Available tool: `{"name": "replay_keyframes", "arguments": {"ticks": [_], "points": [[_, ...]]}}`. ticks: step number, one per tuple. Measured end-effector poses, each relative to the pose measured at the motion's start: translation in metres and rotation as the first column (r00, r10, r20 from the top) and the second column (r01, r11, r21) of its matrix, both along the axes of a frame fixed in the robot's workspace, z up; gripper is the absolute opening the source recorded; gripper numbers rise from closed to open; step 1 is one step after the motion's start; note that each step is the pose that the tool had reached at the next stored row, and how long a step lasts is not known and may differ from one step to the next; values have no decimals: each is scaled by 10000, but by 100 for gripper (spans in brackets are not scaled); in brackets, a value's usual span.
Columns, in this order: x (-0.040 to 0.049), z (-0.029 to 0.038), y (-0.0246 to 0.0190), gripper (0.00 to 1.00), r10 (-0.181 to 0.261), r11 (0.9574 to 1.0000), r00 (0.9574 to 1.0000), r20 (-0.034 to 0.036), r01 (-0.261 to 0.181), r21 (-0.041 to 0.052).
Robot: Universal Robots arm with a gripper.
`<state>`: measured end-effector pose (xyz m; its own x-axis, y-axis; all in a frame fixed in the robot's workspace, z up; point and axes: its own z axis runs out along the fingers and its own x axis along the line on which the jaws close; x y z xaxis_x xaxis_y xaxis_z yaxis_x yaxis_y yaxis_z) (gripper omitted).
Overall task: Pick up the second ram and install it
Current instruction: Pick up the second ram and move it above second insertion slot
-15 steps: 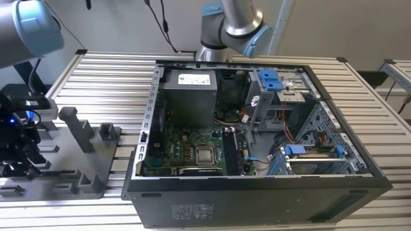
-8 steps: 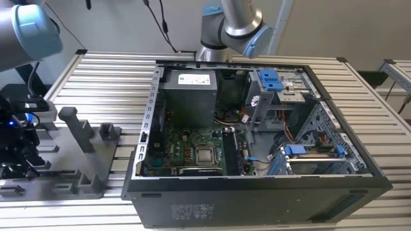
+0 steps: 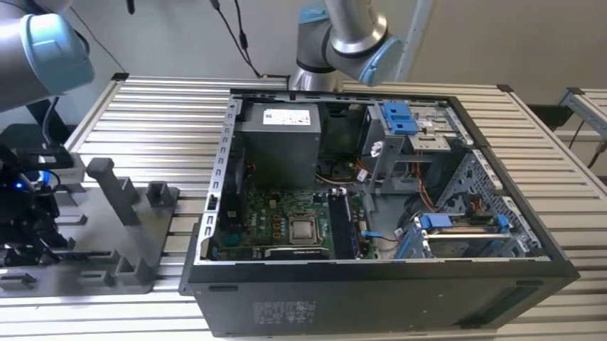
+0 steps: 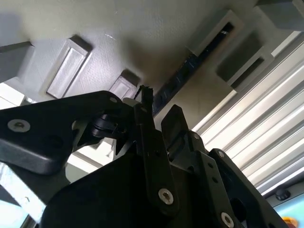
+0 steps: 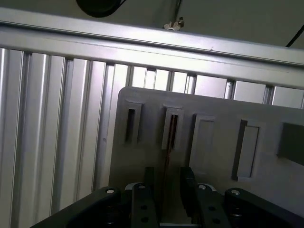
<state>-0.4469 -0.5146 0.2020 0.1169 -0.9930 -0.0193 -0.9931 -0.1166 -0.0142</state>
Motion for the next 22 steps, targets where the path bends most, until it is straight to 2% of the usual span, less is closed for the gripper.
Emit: {"name": "replay_keyframes", "arguments": {"ticks": [8, 21, 22], "points": [[-4, -79, 0, 36, 7, 10000, 10000, -2, -7, -52], [-4, -81, 0, 36, 7, 10000, 10000, -1, -7, -69], [-4, -81, 0, 34, 7, 10000, 10000, -1, -7, -70]]}}
